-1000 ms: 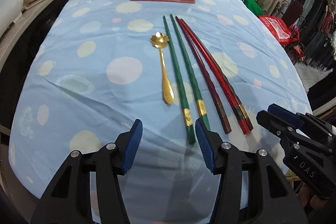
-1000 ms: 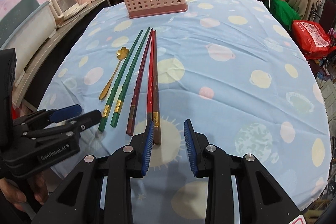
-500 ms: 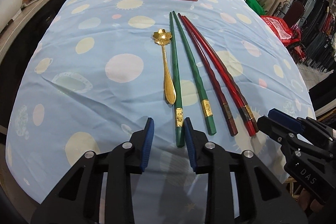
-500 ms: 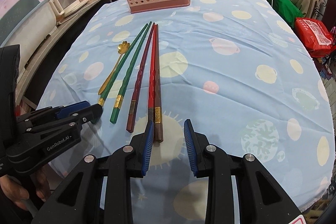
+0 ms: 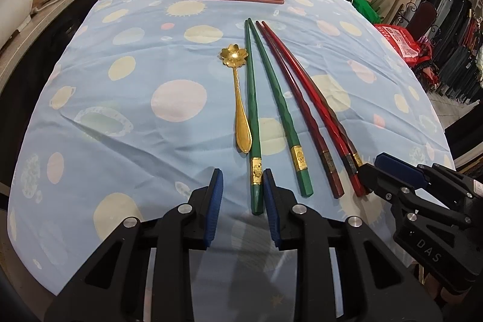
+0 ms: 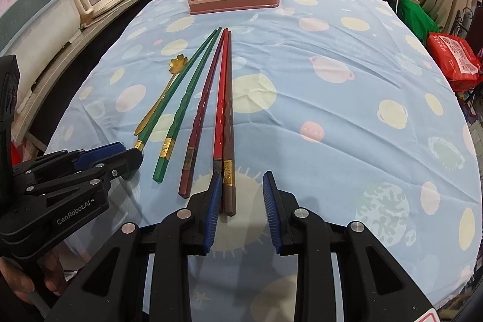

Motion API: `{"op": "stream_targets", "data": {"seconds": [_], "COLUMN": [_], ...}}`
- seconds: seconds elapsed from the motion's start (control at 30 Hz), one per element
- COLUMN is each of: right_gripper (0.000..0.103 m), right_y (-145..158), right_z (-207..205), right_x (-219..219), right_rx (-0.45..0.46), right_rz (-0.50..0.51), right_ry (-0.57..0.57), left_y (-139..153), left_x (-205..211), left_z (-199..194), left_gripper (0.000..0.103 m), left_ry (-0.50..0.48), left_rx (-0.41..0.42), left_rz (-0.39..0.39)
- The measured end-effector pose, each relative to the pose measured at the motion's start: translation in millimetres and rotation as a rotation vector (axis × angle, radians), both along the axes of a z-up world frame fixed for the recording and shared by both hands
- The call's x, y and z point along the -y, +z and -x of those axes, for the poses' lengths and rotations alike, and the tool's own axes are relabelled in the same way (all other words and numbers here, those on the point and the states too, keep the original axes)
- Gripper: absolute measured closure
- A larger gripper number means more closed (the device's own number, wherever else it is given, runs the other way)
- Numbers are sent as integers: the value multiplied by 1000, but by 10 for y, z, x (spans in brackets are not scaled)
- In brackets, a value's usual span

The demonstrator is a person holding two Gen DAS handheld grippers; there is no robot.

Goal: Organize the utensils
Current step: 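Lower both open grippers toward the remaining chopsticks on the cloth, then grasp a green chopstick with the left gripper while the right grasps the dark brown chopstick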

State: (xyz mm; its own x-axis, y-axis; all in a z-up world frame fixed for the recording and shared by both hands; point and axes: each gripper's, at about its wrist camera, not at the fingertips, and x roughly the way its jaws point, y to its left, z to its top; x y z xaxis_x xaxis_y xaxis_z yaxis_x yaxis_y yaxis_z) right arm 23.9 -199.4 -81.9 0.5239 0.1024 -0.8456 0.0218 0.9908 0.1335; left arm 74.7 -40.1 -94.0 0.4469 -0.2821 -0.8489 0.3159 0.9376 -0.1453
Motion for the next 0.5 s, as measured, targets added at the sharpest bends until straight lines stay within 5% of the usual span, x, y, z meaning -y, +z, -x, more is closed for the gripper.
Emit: {"op": "stream_targets", "data": {"seconds": [0.2, 0.4, 0.5], "right_gripper": [88, 87, 93], "right_y": [-52, -51, -51], "right_z": [-37, -51, -54], "right_x": [54, -20, -42], "right_rx": [-8, 2, 7], "right_rz": [4, 42, 49], "right_ry": [-15, 8, 16], "left_y": [2, 1, -1], "left_x": [-4, 20, 9], "left_z": [-7, -11, -12], "left_gripper": [77, 78, 86], "left_ry": [-1, -5, -3], "left_rx": [-1, 7, 6], "left_rz": [7, -5, -2]}}
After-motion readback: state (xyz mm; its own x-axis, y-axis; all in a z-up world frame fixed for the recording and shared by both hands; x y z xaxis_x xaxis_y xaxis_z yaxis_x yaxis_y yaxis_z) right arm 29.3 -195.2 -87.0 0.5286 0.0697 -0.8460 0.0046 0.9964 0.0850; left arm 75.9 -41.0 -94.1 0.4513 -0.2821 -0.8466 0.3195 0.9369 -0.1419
